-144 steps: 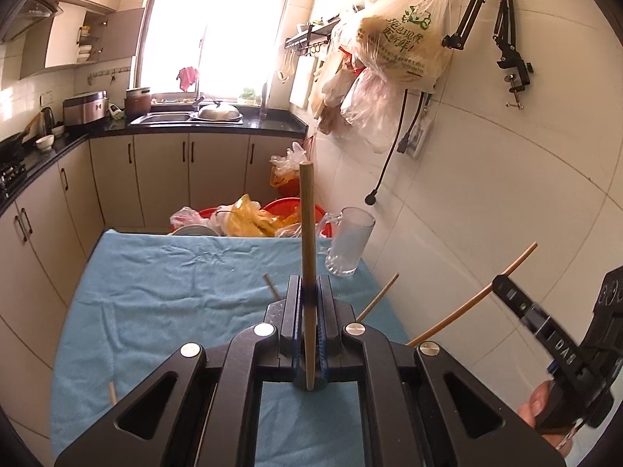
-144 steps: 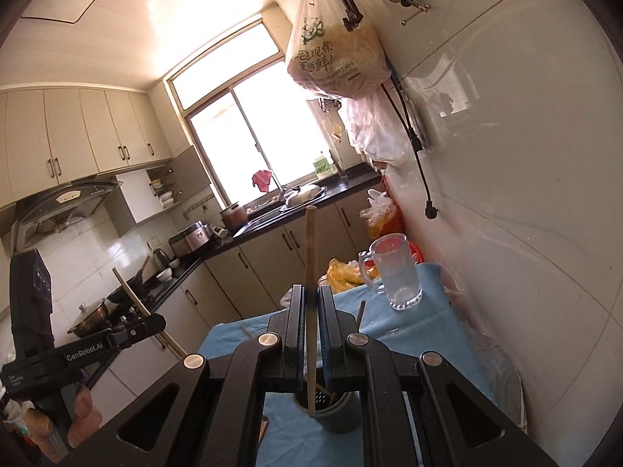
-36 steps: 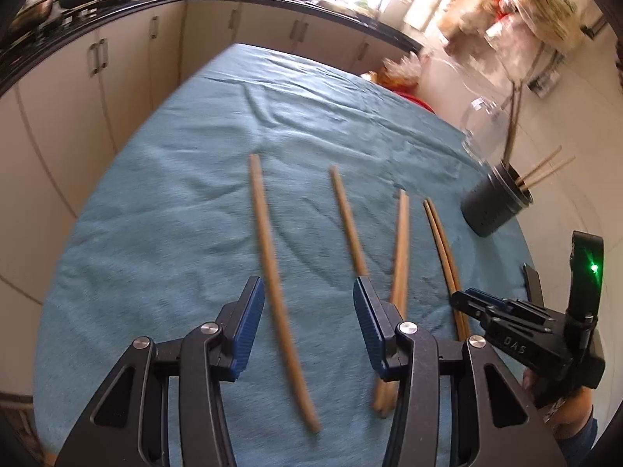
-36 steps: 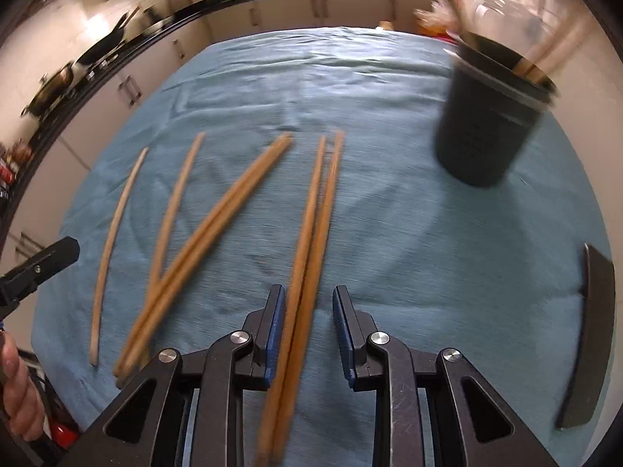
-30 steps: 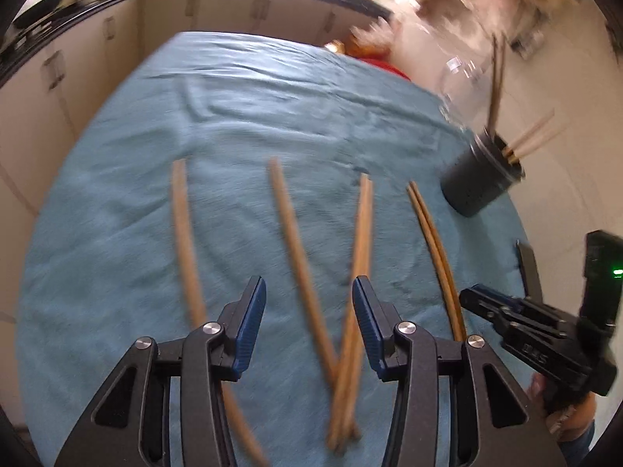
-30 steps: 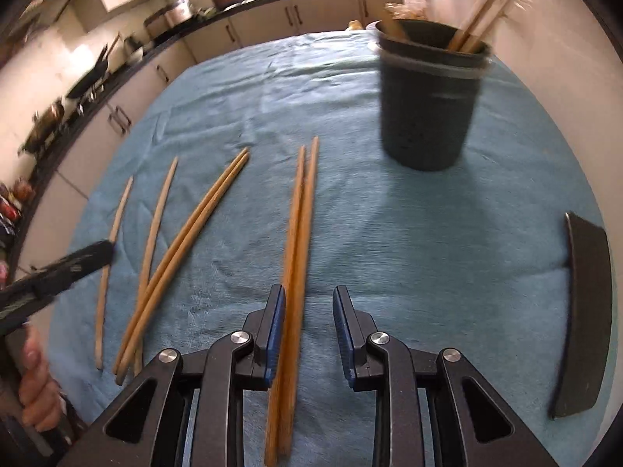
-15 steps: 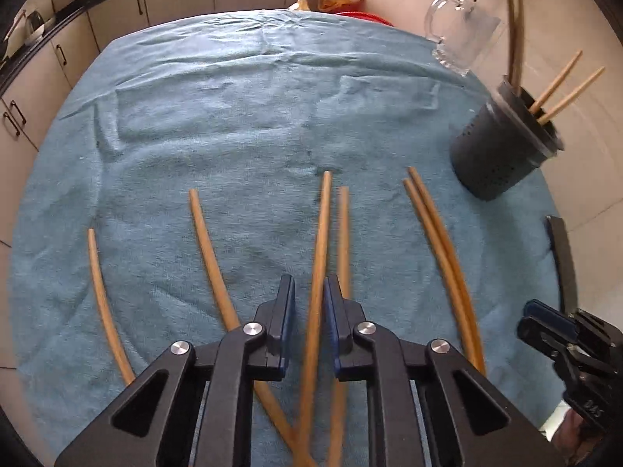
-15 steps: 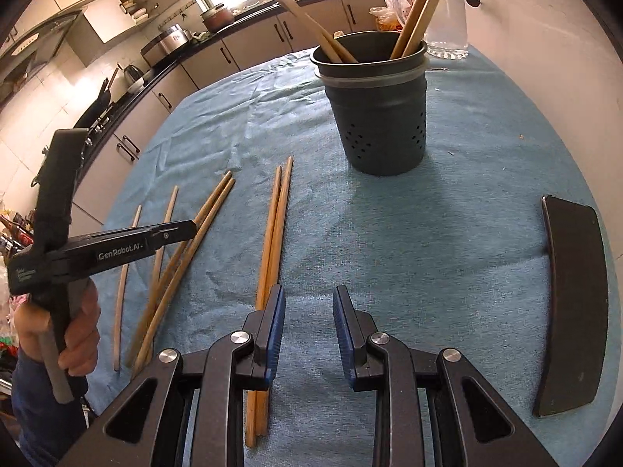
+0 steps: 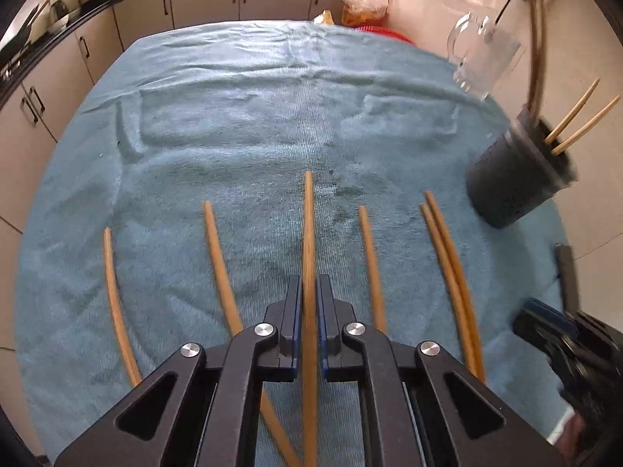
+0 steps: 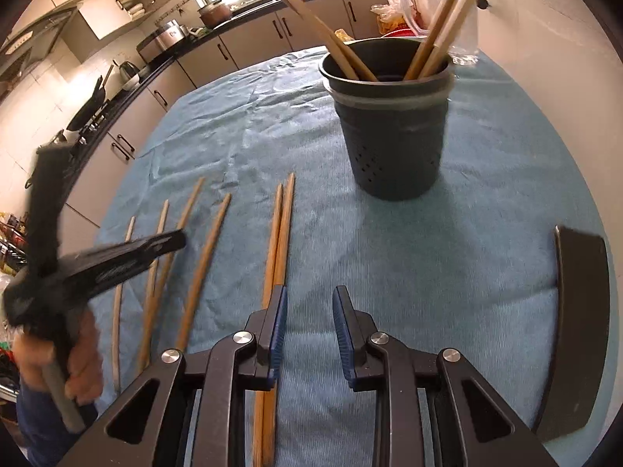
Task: Organize utensils
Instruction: 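Lower the left gripper onto a wooden chopstick and close on it, then lift the chopstick upright with the left gripper toward the grey cup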
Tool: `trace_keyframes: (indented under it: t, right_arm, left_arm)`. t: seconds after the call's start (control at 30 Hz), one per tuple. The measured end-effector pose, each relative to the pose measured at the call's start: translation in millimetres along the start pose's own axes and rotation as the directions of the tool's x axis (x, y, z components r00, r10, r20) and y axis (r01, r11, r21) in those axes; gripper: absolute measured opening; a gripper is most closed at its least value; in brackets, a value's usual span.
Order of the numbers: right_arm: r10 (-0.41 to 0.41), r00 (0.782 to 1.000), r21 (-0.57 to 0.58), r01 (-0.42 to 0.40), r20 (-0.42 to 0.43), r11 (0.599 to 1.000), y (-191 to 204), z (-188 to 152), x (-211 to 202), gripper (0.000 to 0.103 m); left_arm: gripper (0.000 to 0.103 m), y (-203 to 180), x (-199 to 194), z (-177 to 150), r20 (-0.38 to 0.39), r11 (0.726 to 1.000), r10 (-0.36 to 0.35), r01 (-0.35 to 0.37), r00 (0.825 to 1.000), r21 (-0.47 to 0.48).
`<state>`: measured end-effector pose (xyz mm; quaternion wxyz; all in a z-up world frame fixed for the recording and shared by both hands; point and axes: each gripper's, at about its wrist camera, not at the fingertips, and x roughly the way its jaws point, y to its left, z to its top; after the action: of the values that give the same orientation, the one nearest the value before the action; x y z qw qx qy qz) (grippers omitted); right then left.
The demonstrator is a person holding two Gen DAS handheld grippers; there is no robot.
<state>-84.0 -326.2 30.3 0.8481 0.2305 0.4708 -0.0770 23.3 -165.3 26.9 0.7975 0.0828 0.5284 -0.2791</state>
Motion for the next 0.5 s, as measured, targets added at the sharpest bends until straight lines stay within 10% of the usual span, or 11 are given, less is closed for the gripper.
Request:
trace_keyframes:
  t: [0.5]
  right_arm:
    - [-0.103,0.991,-0.050,0.099,-0.084,0.994,26,40,52,0.015]
  left_arm:
    - [0.007,17,-50,-13,0.126,0.996,-0.070,0.076,0.990,-0.039]
